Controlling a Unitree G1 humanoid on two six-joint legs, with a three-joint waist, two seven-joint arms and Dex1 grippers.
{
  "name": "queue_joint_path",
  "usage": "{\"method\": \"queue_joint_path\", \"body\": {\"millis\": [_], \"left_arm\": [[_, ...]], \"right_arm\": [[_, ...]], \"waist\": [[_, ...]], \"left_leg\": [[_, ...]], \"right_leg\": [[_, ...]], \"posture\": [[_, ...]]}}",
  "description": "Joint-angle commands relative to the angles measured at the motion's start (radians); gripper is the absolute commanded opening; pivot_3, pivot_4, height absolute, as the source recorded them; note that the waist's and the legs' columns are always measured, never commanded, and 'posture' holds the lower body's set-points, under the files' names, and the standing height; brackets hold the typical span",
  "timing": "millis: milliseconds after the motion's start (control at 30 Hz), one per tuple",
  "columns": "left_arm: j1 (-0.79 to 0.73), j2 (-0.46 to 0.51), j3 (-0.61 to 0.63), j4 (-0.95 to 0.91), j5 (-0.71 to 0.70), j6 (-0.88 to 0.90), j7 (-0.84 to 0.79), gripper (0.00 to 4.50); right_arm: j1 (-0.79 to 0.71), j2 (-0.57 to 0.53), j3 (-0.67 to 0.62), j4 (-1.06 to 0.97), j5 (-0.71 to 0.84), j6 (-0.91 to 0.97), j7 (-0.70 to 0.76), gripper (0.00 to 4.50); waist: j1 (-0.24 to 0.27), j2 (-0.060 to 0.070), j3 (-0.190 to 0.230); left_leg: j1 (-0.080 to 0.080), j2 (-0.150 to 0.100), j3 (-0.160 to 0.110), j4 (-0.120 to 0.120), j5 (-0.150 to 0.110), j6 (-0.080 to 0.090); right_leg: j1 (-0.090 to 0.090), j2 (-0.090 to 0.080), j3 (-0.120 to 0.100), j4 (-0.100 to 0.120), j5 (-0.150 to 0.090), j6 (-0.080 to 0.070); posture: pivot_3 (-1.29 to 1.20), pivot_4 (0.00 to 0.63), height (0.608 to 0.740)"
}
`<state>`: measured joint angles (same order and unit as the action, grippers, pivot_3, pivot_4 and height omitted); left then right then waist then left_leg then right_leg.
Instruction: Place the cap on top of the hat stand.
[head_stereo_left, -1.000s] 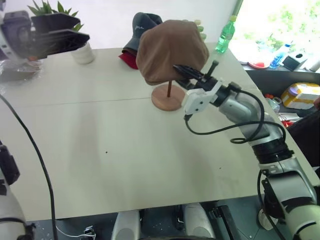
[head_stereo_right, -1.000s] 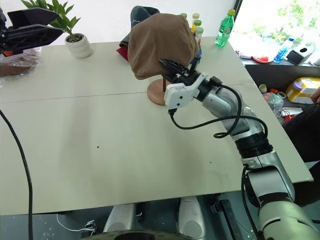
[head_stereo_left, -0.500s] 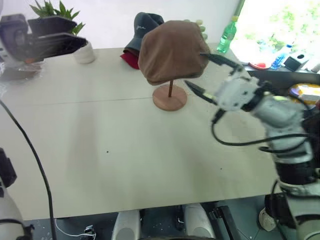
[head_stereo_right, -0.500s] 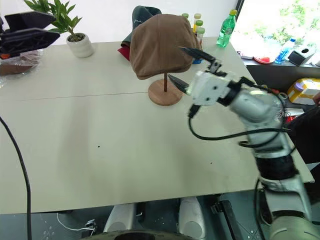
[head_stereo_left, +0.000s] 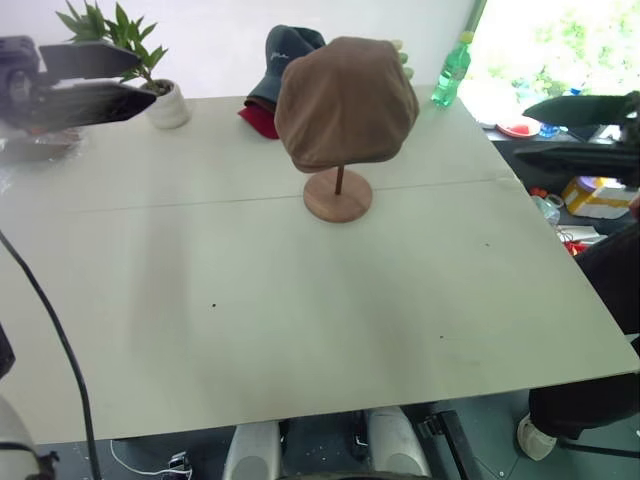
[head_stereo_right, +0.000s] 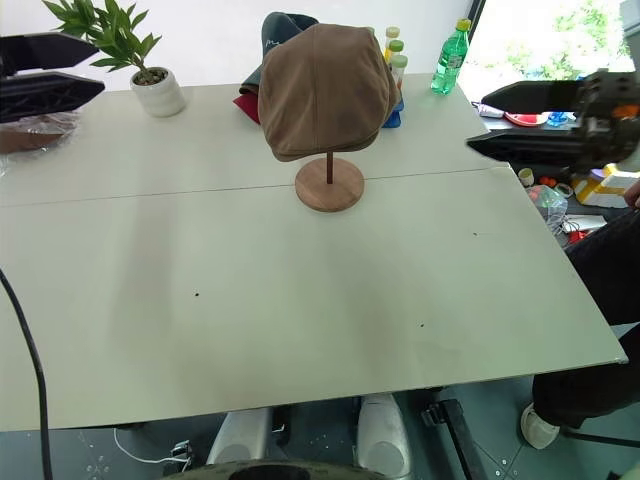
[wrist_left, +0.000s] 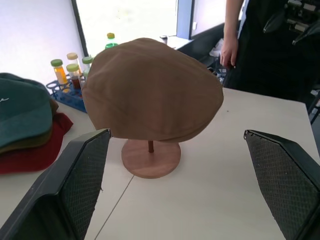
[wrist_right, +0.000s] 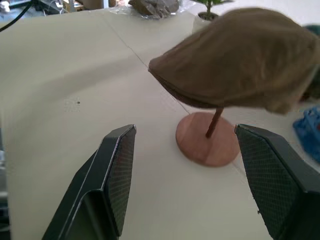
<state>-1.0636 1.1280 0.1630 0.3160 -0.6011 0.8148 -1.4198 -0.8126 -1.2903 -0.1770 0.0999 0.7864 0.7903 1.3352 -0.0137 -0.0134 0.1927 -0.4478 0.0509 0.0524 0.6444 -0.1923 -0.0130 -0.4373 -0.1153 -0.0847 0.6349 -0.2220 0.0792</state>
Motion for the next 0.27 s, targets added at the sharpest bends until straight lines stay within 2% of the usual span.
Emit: {"method": "queue_joint_path", "body": {"millis": [33,267], "left_arm": [[-0.01,0.022,0.002,0.008,0.012,-0.021,-0.019,4.5],[-0.004,0.027,-0.005,0.024,0.03,-0.047,-0.03,4.5]], "right_arm": [[-0.075,-0.023,0.041,0.081,-0.068,-0.032,0.079,3.22],[-0.163,0.035,0.069,0.13,-0.128,-0.045,0.093,3.22]], "waist": [[-0.001,0.0,0.0],[0.001,0.001,0.001]], "left_leg": [[-0.001,0.0,0.001,0.0,0.0,0.0],[-0.008,0.0,0.001,0.0,0.0,0.0]], "right_leg": [[-0.001,0.0,0.0,0.0,0.0,0.0],[-0.007,0.001,0.0,0.0,0.003,0.002]], "posture": [[0.0,0.15,0.728],[0.0,0.15,0.728]]}}
